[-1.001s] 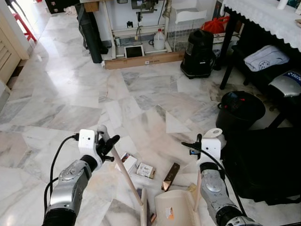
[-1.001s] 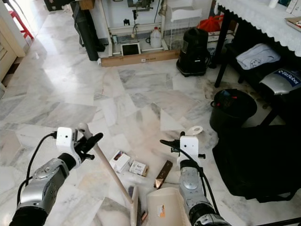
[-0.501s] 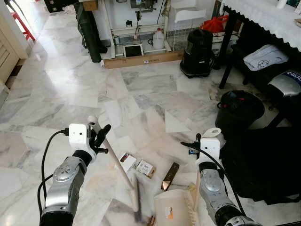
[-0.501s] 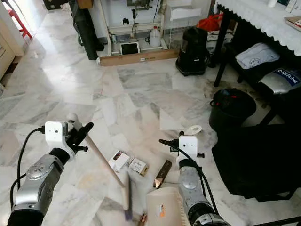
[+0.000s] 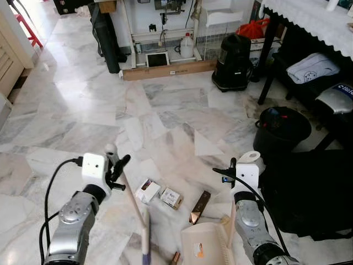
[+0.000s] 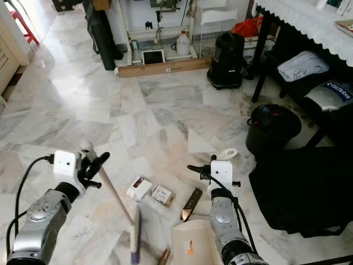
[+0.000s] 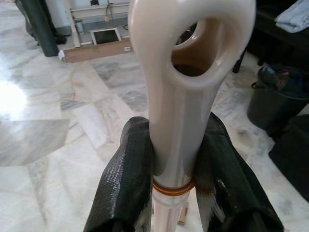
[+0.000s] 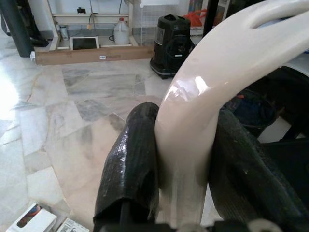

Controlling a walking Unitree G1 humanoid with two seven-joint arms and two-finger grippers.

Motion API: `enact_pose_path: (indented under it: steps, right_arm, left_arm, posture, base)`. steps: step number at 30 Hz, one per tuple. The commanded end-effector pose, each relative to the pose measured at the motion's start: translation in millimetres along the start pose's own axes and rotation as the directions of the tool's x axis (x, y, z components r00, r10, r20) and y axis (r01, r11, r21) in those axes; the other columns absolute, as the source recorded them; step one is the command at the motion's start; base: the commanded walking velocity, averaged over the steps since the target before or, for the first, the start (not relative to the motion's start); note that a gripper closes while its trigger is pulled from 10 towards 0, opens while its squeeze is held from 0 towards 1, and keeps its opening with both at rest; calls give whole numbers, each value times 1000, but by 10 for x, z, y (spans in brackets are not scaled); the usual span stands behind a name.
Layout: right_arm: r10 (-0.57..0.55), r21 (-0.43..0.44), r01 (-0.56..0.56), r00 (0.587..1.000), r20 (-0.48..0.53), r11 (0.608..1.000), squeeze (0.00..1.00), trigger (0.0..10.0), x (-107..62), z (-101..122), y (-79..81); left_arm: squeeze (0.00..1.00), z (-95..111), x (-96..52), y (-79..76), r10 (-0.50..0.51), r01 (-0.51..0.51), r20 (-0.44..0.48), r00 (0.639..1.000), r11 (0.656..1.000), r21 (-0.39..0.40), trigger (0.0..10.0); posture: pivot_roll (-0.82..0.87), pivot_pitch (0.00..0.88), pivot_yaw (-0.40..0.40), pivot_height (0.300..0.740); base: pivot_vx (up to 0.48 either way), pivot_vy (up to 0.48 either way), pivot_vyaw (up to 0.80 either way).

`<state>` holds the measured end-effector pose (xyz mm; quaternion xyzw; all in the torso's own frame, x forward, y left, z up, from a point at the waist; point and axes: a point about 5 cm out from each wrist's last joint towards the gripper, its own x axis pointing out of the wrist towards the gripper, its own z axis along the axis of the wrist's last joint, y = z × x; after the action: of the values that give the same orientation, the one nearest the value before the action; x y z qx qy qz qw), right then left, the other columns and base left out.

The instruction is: Sweep floor

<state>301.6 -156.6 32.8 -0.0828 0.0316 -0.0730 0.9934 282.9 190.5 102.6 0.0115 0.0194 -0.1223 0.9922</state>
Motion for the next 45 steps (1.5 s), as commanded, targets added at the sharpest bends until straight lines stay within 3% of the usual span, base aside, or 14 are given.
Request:
enact_pose_path:
  steps: [1, 19, 28, 45]
  right_arm:
    - [-1, -21, -2, 992, -127, 1000, 0, 10000, -122, -234, -23]
    - [-3, -23, 0, 992, -123, 1000, 0, 10000, -117, -229, -36]
    - [-6, -23, 3, 993, -116, 1000, 0, 10000, -102, -212, -43]
    - [-5, -25, 3, 993, -115, 1000, 0, 10000, -93, -207, -56]
  left_arm:
    - [0, 25, -13, 40, 12, -12, 26, 1000, 1000, 19, 10000]
    - [0, -1, 2, 29, 11, -12, 23, 1000, 1000, 9, 10000]
    - [0, -54, -1, 17, 6, -6, 3, 1000, 1000, 14, 10000]
    - [0, -108, 0, 40, 15, -14, -25, 1000, 999, 52, 10000]
  posture:
    - [184, 76, 49, 740]
    - [182, 80, 46, 740]
    - [179, 82, 45, 740]
    - [178, 84, 42, 740]
  base:
    - [0, 0, 0]
    - [-40, 0, 0]
    - [-285, 0, 0]
    - [-50, 0, 0]
